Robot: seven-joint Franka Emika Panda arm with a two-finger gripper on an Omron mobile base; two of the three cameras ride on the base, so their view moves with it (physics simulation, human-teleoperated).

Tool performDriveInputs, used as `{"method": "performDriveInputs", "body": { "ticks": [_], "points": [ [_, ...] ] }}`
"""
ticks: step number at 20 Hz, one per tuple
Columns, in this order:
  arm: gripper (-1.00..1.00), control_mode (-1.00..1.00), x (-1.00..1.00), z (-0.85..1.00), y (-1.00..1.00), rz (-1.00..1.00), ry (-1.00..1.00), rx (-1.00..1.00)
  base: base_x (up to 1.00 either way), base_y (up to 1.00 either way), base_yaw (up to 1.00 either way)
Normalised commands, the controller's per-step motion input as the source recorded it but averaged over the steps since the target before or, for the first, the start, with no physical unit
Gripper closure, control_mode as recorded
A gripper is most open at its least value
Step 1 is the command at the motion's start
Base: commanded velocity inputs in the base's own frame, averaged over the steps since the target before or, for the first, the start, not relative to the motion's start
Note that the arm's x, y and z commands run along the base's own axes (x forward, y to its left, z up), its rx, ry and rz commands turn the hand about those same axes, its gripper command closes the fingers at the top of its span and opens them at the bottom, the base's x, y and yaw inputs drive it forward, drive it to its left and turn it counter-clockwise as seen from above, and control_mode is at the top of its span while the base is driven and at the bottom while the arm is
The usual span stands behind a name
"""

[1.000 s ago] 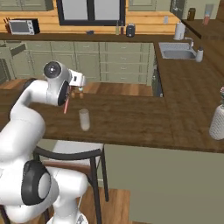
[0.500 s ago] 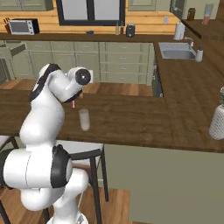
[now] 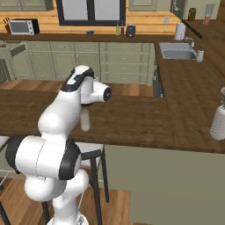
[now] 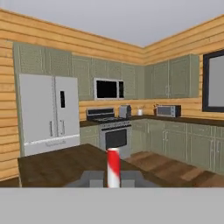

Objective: Take a straw from the drawer in front and place it inside the glass cup on the dining counter.

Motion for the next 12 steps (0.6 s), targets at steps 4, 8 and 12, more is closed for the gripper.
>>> {"method": "performDriveInputs", "body": {
  "ticks": [4, 8, 12],
  "points": [
    [1.0, -1.0, 0.42, 0.0, -0.11, 0.33, -0.06, 0.08, 0.0, 0.0, 0.0],
    [1.0, -1.0, 0.09, 0.0, -0.28, 0.25, -0.08, 0.01, 0.0, 0.0, 0.0],
    [1.0, -1.0, 0.0, 0.0, -0.18, 0.21, -0.03, 0.0, 0.0, 0.0, 0.0]
  ]
}}
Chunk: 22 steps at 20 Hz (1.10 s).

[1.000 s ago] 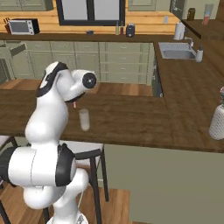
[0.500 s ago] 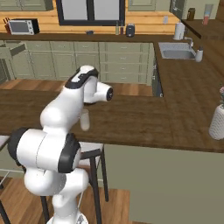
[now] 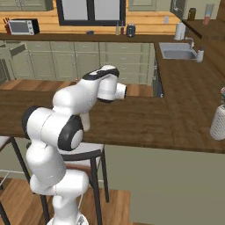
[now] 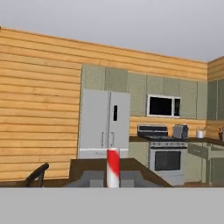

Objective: Take a straw from the drawer in front and place it inside the glass cup on the dining counter.

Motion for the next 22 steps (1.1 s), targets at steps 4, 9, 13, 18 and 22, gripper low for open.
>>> {"method": "performDriveInputs", "body": {
  "ticks": [4, 9, 13, 18, 22],
  "points": [
    [1.0, -1.0, -0.03, 0.0, 0.01, 0.19, 0.0, 0.03, 0.0, 0.0, 0.0],
    [1.0, -1.0, -0.03, 0.0, 0.03, 0.15, 0.0, 0.06, 0.0, 0.0, 0.0],
    [1.0, -1.0, -0.08, -0.05, 0.0, 0.11, 0.0, 0.04, 0.0, 0.0, 0.0],
    [1.0, -1.0, -0.01, -0.06, 0.0, 0.04, 0.0, 0.0, 0.0, 0.0, 0.0],
    [1.0, -1.0, 0.0, -0.11, 0.0, 0.02, 0.0, 0.0, 0.0, 0.0, 0.0]
  ]
}}
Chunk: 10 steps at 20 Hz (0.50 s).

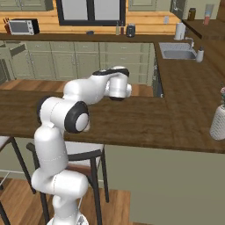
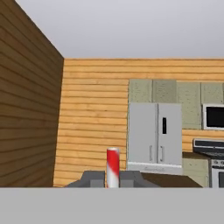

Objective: Take a straw from the drawer in front and place it inside the glass cup on the dining counter.

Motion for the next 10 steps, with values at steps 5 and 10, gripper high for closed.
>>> {"method": "performDriveInputs", "body": {
  "ticks": [5, 10],
  "points": [
    [1.0, -1.0, 0.0, -0.19, 0.02, 0.0, 0.0, 0.0, 0.0, 0.0, 0.0],
    [1.0, -1.0, 0.13, -0.18, 0.0, 0.0, 0.0, 0.0, 0.0, 0.0, 0.0]
  ]
}}
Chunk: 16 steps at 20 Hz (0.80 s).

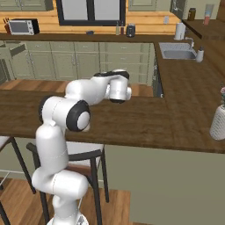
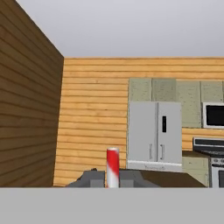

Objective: Take a straw from the drawer in front and place it inside the glass cup on the dining counter.

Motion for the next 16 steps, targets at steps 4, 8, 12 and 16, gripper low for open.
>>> {"method": "performDriveInputs", "body": {
  "ticks": [4, 8, 12, 16],
  "points": [
    [1.0, -1.0, 0.27, -0.11, 0.0, 0.0, -0.01, 0.0, 0.0, 0.0, 0.0],
    [1.0, -1.0, 0.18, -0.07, 0.0, 0.0, 0.0, 0.0, 0.0, 0.0, 0.0],
    [1.0, -1.0, 0.01, -0.07, 0.0, 0.01, 0.0, 0.0, 0.0, 0.0, 0.0],
    [1.0, -1.0, 0.03, -0.08, 0.02, 0.01, 0.0, 0.0, 0.0, 0.0, 0.0]
  ]
}}
